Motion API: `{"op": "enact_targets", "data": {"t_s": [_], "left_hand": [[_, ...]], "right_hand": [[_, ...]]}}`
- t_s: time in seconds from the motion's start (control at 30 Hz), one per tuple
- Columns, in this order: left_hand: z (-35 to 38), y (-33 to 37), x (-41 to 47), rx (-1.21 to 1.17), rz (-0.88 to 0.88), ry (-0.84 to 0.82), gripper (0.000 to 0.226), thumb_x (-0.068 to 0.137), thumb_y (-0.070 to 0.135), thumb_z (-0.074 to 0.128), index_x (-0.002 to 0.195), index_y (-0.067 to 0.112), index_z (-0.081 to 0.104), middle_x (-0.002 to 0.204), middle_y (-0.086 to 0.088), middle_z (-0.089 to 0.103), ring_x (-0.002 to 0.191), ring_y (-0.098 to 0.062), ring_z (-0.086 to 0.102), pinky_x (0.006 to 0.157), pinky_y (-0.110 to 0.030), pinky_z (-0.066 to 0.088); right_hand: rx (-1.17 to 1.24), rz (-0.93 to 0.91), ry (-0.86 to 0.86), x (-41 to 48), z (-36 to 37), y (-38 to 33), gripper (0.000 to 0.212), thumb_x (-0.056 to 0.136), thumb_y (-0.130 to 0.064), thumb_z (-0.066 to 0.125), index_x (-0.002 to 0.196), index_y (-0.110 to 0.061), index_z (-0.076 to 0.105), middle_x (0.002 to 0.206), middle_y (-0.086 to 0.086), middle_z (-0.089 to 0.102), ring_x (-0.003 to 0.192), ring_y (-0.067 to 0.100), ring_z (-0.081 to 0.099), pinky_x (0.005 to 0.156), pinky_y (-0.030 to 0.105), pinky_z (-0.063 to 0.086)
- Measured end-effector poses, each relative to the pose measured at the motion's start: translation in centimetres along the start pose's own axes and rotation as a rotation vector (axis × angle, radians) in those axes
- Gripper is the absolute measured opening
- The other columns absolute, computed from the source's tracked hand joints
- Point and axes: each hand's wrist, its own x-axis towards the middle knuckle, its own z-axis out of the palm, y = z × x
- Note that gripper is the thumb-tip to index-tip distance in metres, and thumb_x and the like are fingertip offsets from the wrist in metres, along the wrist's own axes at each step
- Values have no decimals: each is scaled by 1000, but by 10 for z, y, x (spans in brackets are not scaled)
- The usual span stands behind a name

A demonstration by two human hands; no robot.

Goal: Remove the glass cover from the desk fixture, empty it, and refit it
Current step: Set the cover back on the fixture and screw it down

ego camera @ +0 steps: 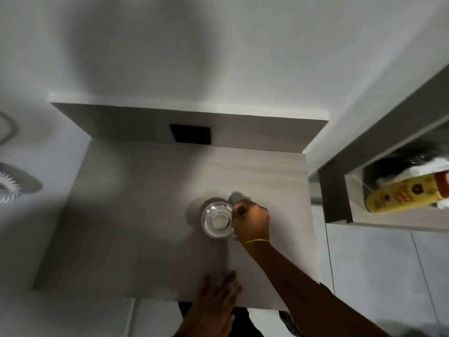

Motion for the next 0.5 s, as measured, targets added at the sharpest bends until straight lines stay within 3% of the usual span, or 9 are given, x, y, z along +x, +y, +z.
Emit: {"op": "enact_targets", "data": {"t_s": [0.07, 0.13, 0.37, 0.5], "left_hand": [[-5, -27, -2, 36, -124, 182, 67, 75, 55, 70, 135, 27, 79, 150, -4, 71, 145, -28, 57, 121, -56, 21], [-5, -45, -19, 97, -206, 295, 67, 87, 46, 60, 146, 18, 71, 164, -8, 57, 152, -27, 43, 125, -53, 16], [-34, -99, -2, -37, -537, 436, 69, 102, 48, 49, 159, 9, 54, 168, -14, 53, 157, -32, 41, 121, -67, 36], [-52, -124, 22, -71, -571, 508, 74, 105, 53, 44, 163, 8, 47, 173, -14, 46, 162, -37, 39, 121, -75, 36]], "right_hand": [[-6, -19, 0, 9, 14, -9, 23, 73, -24, 51, 71, -15, 72, 69, 9, 74, 68, 35, 71, 58, 26, 43], [-21, -58, 12, 17, 26, -17, 20, 69, -22, 53, 69, -13, 71, 68, 7, 74, 65, 32, 70, 57, 22, 34], [-86, -79, -94, 33, 50, -19, 5, 79, -11, 69, 78, -8, 73, 78, 12, 77, 78, 40, 71, 64, 31, 48], [-77, -90, -149, 33, 51, -18, 5, 83, -15, 69, 80, -11, 70, 81, 12, 77, 83, 38, 71, 71, 34, 52]]}}
